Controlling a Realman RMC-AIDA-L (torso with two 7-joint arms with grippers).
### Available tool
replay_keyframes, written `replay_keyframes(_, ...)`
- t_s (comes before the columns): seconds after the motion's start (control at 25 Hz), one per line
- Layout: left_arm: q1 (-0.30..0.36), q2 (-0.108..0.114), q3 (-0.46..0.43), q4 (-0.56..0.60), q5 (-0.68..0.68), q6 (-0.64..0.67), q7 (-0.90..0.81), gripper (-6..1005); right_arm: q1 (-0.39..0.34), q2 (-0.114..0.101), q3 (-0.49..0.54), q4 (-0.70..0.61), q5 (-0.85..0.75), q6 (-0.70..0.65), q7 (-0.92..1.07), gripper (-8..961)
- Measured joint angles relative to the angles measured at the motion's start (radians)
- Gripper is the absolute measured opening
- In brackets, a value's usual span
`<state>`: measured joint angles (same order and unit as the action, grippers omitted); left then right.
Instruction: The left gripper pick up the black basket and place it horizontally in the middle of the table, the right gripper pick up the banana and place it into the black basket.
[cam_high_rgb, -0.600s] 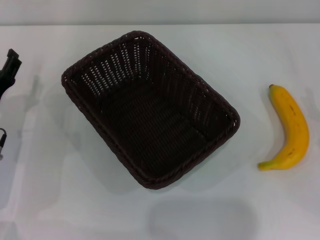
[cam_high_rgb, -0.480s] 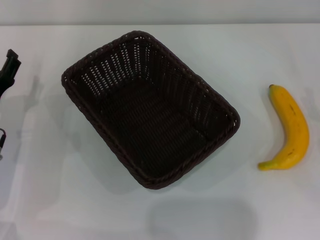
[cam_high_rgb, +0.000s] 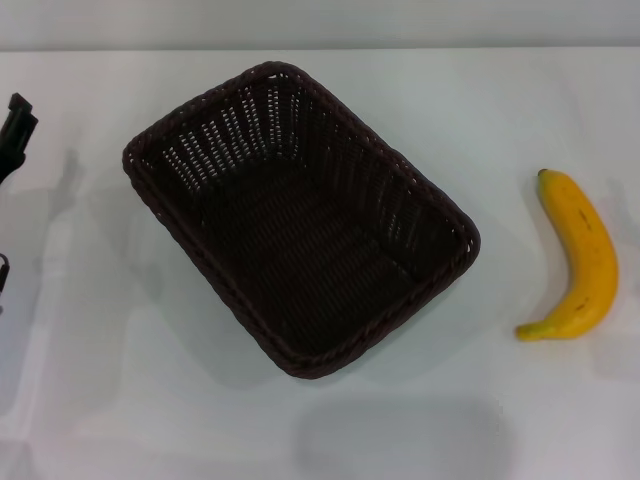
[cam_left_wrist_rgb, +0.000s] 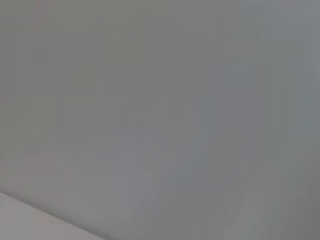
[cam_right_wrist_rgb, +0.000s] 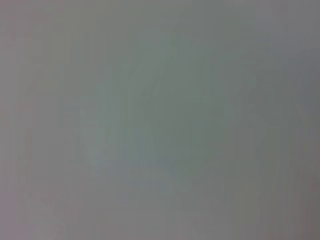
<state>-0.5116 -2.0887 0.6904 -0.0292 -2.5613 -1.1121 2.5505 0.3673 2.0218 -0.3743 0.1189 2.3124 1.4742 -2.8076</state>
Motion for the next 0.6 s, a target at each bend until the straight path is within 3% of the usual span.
replay_keyframes(0.2, 0.0, 0.01, 0.008, 0.059, 0.071, 0.017, -0.133, 861, 0.004, 0.0, 0.0, 0.001, -0.001, 0.009, 0.0, 872)
replay_keyframes(0.4, 0.052, 0.027, 0.008, 0.289, 0.331, 0.085, -0.505, 855, 0.008, -0.001, -0.001, 0.001, -0.001, 0.013, 0.0, 872)
replay_keyframes(0.52, 0.063, 0.065, 0.008, 0.411, 0.521, 0.107, -0.733, 848, 0.009, -0.001, -0.002, 0.001, -0.002, 0.018, 0.001, 872)
replay_keyframes(0.6, 0.05, 0.111, 0.008, 0.467, 0.673, 0.106, -0.902, 843, 0.009, -0.002, -0.002, -0.001, -0.004, 0.018, 0.0, 872)
